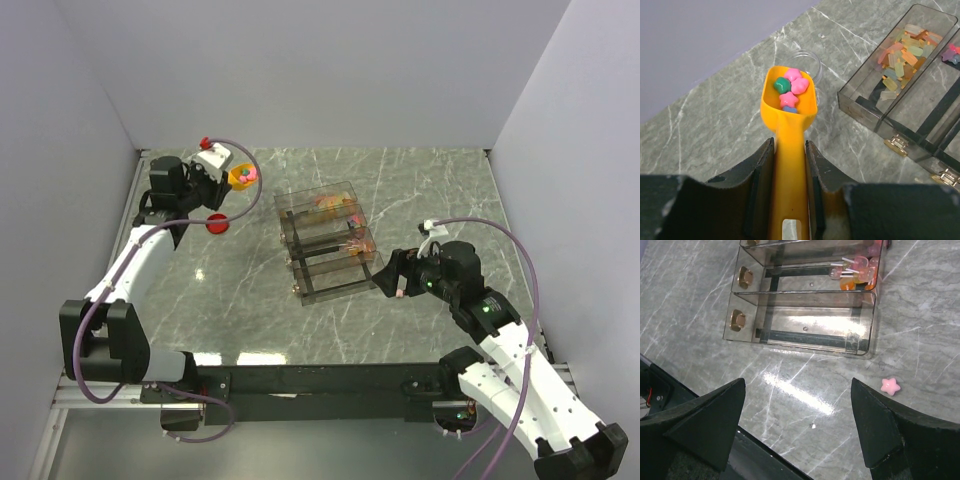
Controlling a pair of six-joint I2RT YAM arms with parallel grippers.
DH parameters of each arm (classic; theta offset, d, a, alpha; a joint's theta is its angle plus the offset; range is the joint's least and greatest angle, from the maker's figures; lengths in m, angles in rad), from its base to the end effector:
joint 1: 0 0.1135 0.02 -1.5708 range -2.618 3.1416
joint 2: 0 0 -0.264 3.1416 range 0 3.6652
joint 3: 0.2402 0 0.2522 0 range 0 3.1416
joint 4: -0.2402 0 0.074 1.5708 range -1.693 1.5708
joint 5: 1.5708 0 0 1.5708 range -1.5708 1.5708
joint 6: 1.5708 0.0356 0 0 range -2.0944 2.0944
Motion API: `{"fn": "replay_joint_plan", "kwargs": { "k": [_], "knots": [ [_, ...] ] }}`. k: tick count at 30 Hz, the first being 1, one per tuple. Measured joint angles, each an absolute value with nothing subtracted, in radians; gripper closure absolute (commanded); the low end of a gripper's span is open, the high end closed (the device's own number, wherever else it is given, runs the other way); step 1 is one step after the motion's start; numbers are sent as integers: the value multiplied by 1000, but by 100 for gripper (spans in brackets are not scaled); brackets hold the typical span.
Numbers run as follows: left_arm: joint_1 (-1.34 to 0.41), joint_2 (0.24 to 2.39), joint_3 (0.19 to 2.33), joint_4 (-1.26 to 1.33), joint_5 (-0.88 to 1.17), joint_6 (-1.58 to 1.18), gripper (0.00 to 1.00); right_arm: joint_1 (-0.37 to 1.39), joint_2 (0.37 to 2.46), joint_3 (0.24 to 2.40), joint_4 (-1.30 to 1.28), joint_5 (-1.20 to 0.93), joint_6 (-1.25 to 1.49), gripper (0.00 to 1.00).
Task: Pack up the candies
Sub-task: Place the fake candies in the packing bottle.
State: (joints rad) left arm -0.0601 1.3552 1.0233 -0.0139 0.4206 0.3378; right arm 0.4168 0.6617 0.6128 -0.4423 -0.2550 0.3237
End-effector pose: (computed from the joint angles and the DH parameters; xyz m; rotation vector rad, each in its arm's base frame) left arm 0.3134 -0.0334 0.3122 0.6445 1.7777 -0.2135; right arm 0.1380 0.0709 0.2725 -0.2610 2.1075 0.7121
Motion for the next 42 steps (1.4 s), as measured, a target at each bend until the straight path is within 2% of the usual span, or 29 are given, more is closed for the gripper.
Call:
{"fn": "replay_joint_plan", "kwargs": {
  "k": [42],
  "knots": [
    [-179, 1542, 1351, -334, 230, 574, 96, 430, 643, 596, -442, -244, 316, 8]
  ]
}}
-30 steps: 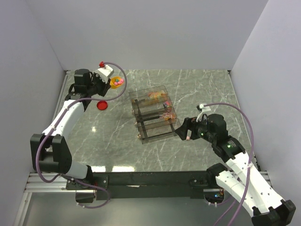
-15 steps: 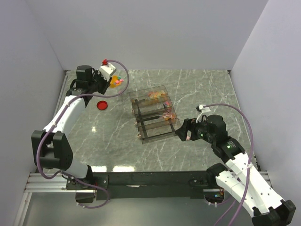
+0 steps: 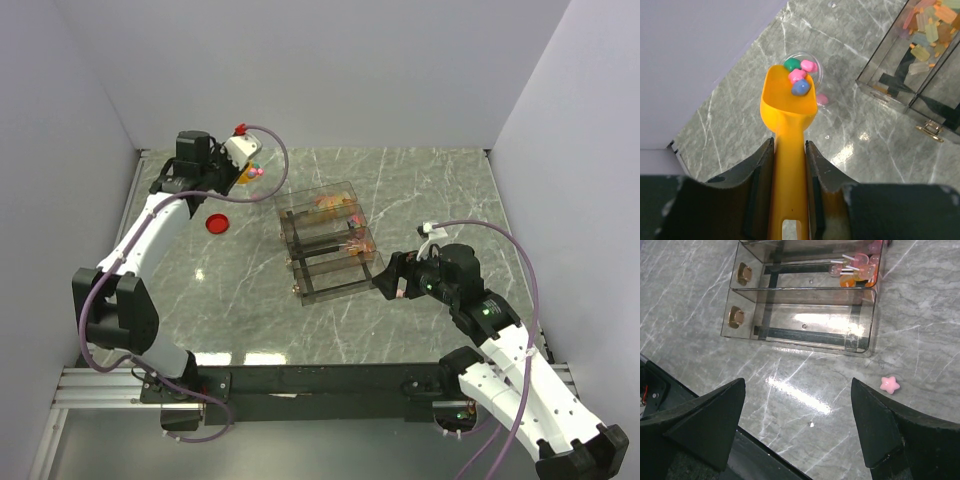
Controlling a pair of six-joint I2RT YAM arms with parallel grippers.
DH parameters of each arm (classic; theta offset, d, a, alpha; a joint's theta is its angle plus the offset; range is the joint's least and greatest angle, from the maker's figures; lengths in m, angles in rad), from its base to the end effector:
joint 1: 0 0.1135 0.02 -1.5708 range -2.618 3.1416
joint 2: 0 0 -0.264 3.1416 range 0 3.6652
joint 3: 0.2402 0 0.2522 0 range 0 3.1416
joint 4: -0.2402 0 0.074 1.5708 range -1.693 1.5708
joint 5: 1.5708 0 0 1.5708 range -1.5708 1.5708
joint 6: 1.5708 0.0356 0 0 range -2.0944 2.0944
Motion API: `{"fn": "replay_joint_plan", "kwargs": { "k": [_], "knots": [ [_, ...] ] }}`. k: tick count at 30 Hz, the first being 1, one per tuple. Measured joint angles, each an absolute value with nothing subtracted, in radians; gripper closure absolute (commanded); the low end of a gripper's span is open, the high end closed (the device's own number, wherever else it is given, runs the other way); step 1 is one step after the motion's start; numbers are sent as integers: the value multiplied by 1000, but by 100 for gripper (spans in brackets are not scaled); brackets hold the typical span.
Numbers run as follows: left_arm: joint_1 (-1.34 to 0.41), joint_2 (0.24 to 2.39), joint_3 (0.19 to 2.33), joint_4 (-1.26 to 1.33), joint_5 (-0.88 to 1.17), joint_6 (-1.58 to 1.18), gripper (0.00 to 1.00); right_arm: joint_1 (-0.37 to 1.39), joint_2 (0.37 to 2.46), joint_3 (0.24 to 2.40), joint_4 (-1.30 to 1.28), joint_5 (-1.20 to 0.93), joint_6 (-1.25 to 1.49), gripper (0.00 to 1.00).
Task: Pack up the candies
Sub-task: Place the fake candies in the packing bottle.
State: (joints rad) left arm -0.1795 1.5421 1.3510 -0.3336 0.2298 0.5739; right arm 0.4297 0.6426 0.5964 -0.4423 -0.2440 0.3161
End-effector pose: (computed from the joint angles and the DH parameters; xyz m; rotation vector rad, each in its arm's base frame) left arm 0.3512 -0.0720 0.3353 0.8920 1.8794 -0.0004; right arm 0.1346 0.0711 0.2694 -0.2756 2.1025 0.7045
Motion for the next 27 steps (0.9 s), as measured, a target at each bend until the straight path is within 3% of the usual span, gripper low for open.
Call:
{"fn": "replay_joint_plan", "kwargs": {
  "k": [27],
  "knots": [
    [-198, 1520, 1387, -403, 161, 638, 96, 479, 685, 589, -432, -247, 302, 10]
  ]
}}
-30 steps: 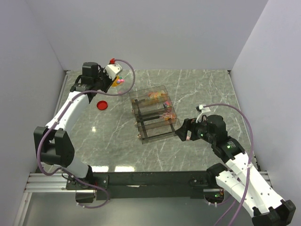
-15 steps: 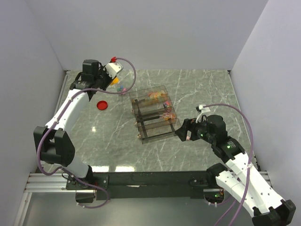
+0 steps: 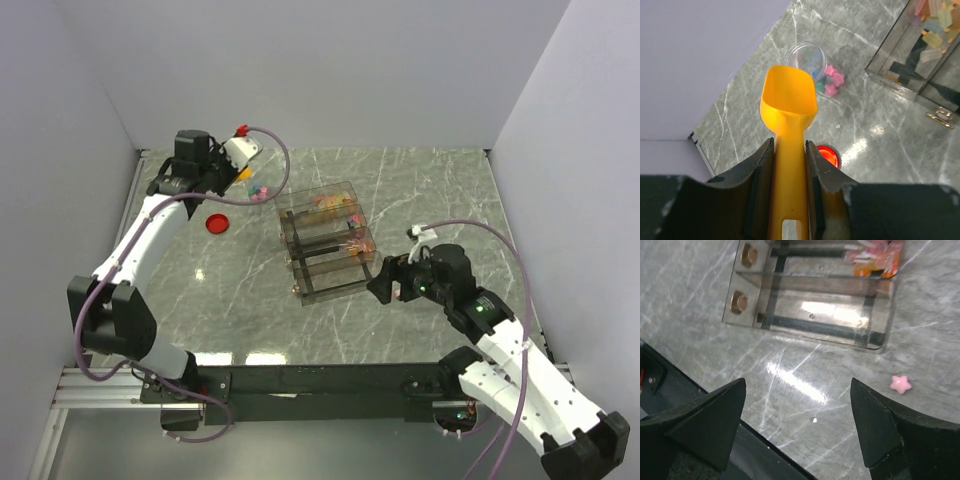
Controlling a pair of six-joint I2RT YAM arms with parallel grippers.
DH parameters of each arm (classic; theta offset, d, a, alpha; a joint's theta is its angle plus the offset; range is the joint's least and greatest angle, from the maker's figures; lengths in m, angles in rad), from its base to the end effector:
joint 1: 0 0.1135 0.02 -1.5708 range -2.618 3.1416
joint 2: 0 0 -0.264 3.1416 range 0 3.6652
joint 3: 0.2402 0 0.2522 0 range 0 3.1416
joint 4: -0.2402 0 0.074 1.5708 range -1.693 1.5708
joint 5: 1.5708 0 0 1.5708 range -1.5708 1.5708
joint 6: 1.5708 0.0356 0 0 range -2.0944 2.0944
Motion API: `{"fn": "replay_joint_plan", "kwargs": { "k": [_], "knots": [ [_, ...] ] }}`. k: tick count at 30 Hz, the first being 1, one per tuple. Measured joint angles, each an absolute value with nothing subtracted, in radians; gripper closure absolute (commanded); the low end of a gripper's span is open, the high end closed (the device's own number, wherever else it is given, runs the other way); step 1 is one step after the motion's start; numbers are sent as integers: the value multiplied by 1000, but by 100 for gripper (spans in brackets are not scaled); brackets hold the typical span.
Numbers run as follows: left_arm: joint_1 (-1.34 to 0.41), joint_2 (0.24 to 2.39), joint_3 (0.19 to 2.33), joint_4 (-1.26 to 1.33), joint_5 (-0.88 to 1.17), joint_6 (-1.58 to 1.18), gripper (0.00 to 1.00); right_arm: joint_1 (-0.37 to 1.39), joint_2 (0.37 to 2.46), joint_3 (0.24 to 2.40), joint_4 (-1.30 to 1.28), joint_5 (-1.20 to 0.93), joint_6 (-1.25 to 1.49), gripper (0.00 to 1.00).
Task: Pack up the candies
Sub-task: Place the fake candies in the packing bottle.
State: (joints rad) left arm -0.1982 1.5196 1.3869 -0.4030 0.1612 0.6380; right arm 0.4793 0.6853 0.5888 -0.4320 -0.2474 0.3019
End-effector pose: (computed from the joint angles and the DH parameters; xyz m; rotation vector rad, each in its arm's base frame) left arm 0.3431 -0.0747 0.3485 0.9400 1.8781 0.0951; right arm 0.1370 0.0810 0.2620 -0.3451 2.1388 0.7208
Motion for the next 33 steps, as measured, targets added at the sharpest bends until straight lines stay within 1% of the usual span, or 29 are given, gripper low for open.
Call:
{"fn": "replay_joint_plan", "kwargs": {
  "k": [3, 8, 17, 21, 25, 29, 30, 32, 33],
  "knots": [
    [-198, 1435, 1295, -348, 175, 609, 96, 544, 752, 604, -426, -223, 303, 11],
    [-198, 1195, 1049, -209, 240, 513, 96, 654, 909, 665, -378, -174, 315, 13],
    [-188, 818, 678, 19, 331, 307, 95, 782, 1283, 894, -205, -102, 326, 18],
    [-186, 691, 573, 64, 323, 208, 96, 807, 1485, 1027, -145, -81, 332, 21],
    [-184, 596, 524, 113, 242, 123, 98, 830, 1655, 1142, -126, -51, 335, 23],
    [-184, 579, 522, 146, 166, 73, 96, 847, 1808, 1269, -138, -21, 332, 30],
    [-184, 579, 522, 152, 155, 66, 94, 850, 1840, 1298, -142, -11, 332, 35],
    [-184, 580, 522, 157, 139, 58, 94, 856, 1888, 1336, -152, 1, 326, 41],
    [-184, 580, 522, 156, 133, 57, 94, 858, 1907, 1349, -154, 7, 324, 47]
  ]
}}
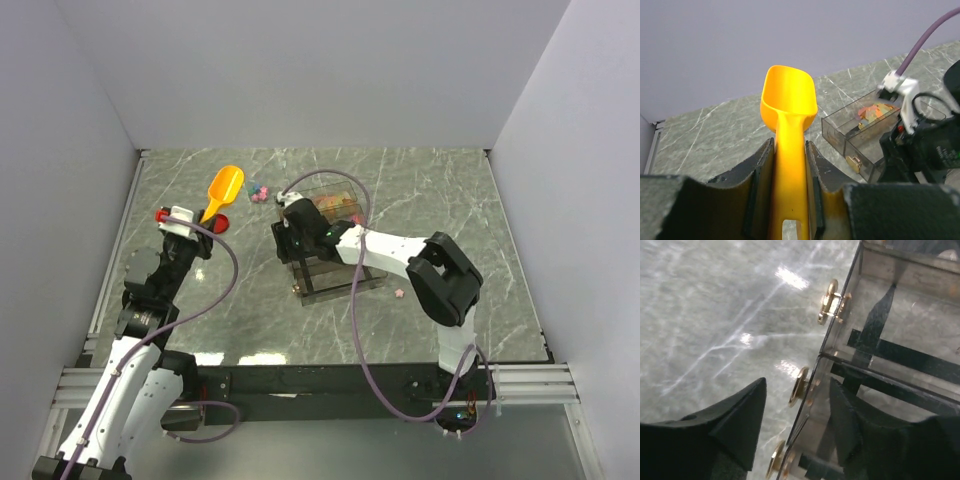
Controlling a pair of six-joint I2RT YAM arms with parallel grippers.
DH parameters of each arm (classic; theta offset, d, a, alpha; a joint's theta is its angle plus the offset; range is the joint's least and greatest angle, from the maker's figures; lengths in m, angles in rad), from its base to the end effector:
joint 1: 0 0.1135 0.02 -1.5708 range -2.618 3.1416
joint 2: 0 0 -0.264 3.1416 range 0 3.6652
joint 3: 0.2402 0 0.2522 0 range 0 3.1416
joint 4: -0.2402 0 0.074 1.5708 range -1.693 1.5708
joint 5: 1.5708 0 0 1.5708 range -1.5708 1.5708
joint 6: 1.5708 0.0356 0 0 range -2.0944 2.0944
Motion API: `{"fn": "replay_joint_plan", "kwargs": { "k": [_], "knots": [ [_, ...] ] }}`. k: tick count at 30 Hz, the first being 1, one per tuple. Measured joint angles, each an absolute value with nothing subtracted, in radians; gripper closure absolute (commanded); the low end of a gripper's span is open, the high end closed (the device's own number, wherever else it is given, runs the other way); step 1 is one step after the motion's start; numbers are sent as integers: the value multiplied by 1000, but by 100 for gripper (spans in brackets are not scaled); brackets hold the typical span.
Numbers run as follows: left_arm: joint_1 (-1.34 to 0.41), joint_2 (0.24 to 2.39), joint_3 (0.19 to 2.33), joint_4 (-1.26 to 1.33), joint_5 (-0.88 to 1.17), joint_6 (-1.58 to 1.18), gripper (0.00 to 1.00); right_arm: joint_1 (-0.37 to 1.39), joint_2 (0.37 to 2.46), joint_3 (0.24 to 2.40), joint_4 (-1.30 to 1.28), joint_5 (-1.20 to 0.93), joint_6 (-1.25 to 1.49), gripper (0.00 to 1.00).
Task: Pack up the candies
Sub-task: Place the fake candies in the packing bottle.
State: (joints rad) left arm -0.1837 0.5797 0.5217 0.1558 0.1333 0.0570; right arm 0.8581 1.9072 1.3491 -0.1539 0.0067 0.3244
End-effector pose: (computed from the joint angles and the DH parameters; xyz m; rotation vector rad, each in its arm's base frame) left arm 0.1524 -0.0331 0.3145 0.2845 1.4494 -0.2010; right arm 0.2811 0.3249 0.2123 -0.6183 2.2756 0.5953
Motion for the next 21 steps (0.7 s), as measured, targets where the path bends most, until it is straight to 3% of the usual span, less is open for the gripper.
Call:
{"fn": "replay_joint_plan", "kwargs": {
  "k": [9, 21],
  "knots": [
    [-200, 572, 522, 154, 125, 56, 95, 910, 1945, 1348, -228, 74, 327, 75],
    [-214, 565, 522, 150, 154, 59, 95, 999, 1755, 1147, -312, 132, 418, 82]
  ]
}}
